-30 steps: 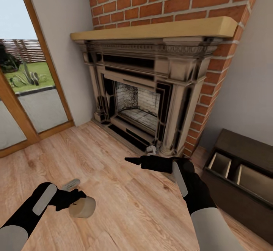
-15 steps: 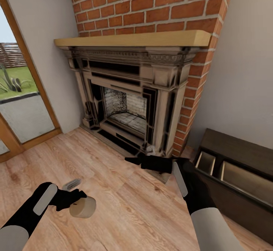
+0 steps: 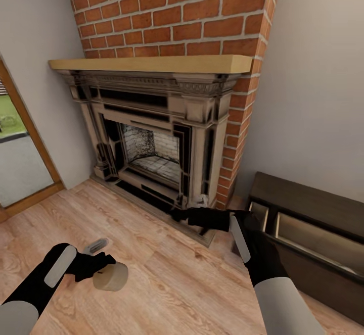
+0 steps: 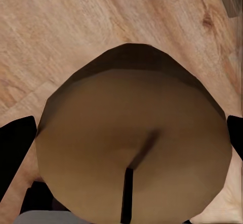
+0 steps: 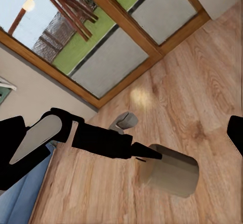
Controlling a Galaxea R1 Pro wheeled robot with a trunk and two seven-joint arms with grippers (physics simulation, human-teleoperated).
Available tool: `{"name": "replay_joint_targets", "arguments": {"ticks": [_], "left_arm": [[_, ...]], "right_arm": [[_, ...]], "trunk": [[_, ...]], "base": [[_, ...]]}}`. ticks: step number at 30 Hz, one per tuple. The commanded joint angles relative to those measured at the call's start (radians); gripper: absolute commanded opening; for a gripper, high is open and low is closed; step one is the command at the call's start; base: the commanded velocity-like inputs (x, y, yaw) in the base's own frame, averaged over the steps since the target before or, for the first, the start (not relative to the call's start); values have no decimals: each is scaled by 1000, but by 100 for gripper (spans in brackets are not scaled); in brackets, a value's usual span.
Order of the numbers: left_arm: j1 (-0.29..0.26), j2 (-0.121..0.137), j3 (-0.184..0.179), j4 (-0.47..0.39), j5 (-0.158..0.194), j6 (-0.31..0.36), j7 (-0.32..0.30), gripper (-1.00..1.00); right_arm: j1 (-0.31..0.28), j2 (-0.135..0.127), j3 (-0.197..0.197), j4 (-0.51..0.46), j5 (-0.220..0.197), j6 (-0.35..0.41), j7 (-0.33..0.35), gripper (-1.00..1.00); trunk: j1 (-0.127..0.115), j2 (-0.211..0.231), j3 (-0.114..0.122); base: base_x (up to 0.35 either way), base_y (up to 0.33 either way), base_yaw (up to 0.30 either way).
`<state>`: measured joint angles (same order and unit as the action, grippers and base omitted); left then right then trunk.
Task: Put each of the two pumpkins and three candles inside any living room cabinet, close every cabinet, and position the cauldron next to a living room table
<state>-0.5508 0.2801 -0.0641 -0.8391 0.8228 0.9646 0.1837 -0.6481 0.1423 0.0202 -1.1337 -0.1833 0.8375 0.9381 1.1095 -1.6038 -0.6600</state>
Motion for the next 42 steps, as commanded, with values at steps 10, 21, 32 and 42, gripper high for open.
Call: {"name": "replay_joint_targets", "arguments": {"ticks": [10, 21, 32, 42], "left_arm": [[0, 1, -3, -2, 12, 1, 9, -100], [0, -7, -5, -2, 3, -1, 10, -100], [0, -9, -5, -3, 0, -2, 10, -100], [0, -9, -27, -4, -2, -9, 10, -100]], "right_arm": [[-1, 0, 0, 0, -2, 5, 1, 100], [-1, 0, 0, 0, -2, 5, 2, 100], [-1, 0, 0, 0, -2, 5, 2, 100], [-1, 0, 0, 0, -2, 5, 1, 100]], "trunk": [[-19, 35, 28], [-19, 35, 43], [-19, 35, 58], [-19, 35, 71]], "base": [[-137, -65, -208], [-246, -190, -208], [-118, -227, -208], [159, -240, -208]]}}
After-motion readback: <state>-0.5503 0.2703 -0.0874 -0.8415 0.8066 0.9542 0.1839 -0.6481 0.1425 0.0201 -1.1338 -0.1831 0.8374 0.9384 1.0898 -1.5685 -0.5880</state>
